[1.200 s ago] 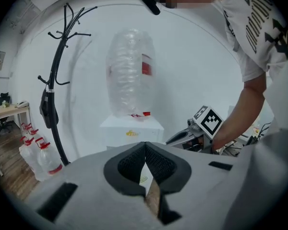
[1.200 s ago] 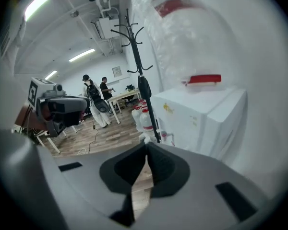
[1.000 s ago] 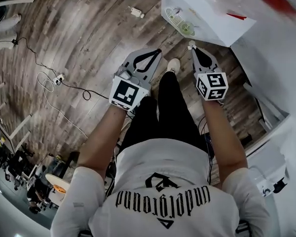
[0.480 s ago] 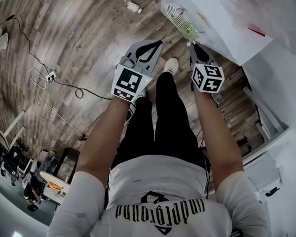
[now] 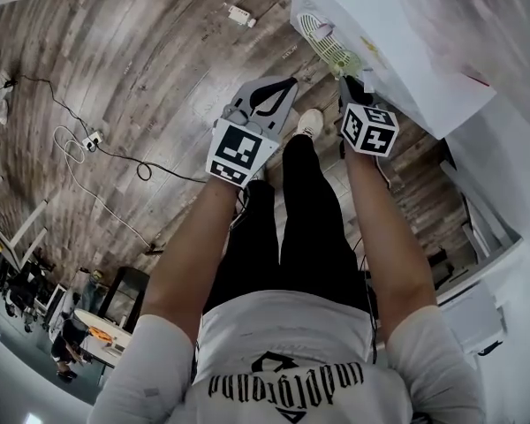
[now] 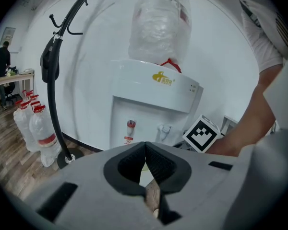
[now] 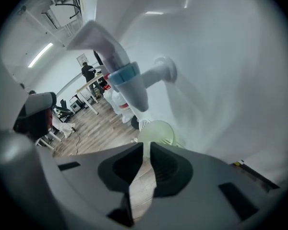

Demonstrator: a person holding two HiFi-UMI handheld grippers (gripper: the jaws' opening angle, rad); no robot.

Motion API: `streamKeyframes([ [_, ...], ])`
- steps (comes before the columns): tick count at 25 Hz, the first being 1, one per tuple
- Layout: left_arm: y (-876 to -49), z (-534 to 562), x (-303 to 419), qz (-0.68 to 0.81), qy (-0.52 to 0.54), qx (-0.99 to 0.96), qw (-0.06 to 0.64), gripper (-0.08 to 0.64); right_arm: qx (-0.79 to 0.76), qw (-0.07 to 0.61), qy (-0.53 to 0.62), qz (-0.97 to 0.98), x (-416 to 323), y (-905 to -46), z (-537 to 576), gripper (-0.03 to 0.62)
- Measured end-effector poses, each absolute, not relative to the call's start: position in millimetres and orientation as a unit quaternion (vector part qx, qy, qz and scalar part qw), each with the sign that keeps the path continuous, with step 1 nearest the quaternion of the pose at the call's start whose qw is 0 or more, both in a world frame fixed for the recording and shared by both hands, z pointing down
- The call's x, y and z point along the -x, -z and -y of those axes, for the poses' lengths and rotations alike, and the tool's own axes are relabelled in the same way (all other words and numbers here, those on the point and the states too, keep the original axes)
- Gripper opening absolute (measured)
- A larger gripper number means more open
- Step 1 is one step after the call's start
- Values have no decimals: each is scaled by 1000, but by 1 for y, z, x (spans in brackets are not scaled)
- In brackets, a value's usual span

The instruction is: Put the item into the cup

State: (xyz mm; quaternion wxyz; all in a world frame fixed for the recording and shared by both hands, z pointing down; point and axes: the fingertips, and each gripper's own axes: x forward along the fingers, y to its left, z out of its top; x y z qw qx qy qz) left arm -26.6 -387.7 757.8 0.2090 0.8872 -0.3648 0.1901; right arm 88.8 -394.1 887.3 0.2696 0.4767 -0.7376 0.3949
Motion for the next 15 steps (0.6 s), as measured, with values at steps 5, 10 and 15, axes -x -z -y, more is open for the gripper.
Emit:
streamKeyframes([
  [5, -760, 385, 25, 362, -189, -887, 216, 8, -478, 273, -397, 734, -88, -892, 393, 101],
  [10, -750, 383, 25, 359, -186, -889, 213, 8, -479, 272, -393, 736, -87, -882, 388, 117],
  [15, -731, 376, 28, 355, -184, -895, 200, 8, -478, 266, -383, 744, -82, -861, 381, 123],
])
